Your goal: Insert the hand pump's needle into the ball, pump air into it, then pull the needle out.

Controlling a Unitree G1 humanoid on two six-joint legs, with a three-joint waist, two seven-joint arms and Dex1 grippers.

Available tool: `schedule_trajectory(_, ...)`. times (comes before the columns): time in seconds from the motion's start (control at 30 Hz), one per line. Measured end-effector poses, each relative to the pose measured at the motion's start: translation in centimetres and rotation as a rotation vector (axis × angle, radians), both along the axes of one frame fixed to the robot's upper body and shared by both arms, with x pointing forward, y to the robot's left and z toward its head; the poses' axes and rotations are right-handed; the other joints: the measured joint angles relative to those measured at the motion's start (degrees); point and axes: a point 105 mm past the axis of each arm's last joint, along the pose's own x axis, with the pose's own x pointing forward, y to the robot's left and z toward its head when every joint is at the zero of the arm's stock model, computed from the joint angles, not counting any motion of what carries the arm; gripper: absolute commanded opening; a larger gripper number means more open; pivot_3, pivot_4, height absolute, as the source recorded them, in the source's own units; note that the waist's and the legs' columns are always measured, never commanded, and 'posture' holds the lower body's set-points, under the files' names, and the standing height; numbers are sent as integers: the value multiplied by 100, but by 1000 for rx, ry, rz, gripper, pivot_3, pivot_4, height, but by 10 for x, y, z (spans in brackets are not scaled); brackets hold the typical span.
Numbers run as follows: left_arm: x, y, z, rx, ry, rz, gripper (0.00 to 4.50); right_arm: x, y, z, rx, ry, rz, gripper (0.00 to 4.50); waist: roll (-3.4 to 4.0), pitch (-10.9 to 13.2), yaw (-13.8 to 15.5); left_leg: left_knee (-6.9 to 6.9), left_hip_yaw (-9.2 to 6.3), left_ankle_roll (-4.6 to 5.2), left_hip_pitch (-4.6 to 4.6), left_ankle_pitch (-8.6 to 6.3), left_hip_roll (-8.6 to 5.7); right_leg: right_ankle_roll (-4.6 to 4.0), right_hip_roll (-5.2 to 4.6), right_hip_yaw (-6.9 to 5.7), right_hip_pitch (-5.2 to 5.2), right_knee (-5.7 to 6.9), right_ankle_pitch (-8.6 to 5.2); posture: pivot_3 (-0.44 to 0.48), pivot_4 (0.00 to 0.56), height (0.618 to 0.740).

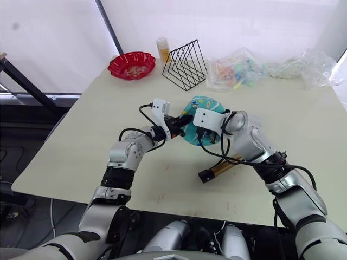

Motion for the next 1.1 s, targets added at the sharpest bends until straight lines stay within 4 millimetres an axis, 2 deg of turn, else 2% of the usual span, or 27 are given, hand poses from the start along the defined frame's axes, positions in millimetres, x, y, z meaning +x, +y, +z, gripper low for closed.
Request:
schedule_trajectory(0.03, 0, 1, 0, 0, -1, 2, 0, 0, -5, -4, -4, 2, 1, 2463, -9, 9, -13, 1, 4, 0, 2, 0, 0, 0, 0, 3, 1, 1, 0, 0, 150, 740)
schedule_trajectory(0.07, 0, 1, 0, 2, -2, 4, 0, 0, -5, -5, 0, -5, 7, 2652, -11, 12, -39, 1, 10, 0, 7, 0, 1, 0, 0, 7, 4, 4, 1, 0, 150, 740)
schedule_trajectory(0.2, 2, 2, -1, 5, 0, 17, 0, 1, -5, -1, 26, -20, 2, 4459, -17, 16, -79, 6, 0, -19, 12, 13, 7, -11, 7, -3, 5, 17, 9, 0, 150, 740)
schedule_trajectory(0.33, 2, 3, -1, 5, -1, 22, 0, -2, -7, 1, 75, -6, 6, 4459, -19, 21, -104, 8, -11, -23, 8, 24, 7, -12, 11, -4, 9, 18, 10, 0, 150, 740)
schedule_trajectory(0.6, 2, 6, -1, 9, -9, 22, 0, -19, -28, 22, 353, 10, -23, 4459, -25, 31, -139, 12, 16, -24, 1, 26, 26, -13, 6, -16, 14, 19, 10, 0, 150, 740)
schedule_trajectory(0.7, 3, 7, 0, 15, -14, 20, 0, -29, -34, 23, 411, 22, -24, 4459, -22, 34, -155, 12, 100, -33, -8, 32, 82, -14, 6, -29, 21, 21, 10, 0, 150, 740)
schedule_trajectory(0.87, 3, 5, 3, 49, -42, -3, 0, -63, -56, 18, 594, 73, -73, 4459, -21, 39, -161, 19, 251, -44, -44, 39, 199, -14, 4, -61, 33, 17, 8, 0, 150, 740)
schedule_trajectory(1.1, 7, 5, 3, 96, -71, -26, 0, -87, -79, 24, 793, 38, -121, 4459, -9, 61, -199, 54, 390, -44, -56, 42, 296, -12, 7, -95, 64, 19, 7, 0, 150, 740)
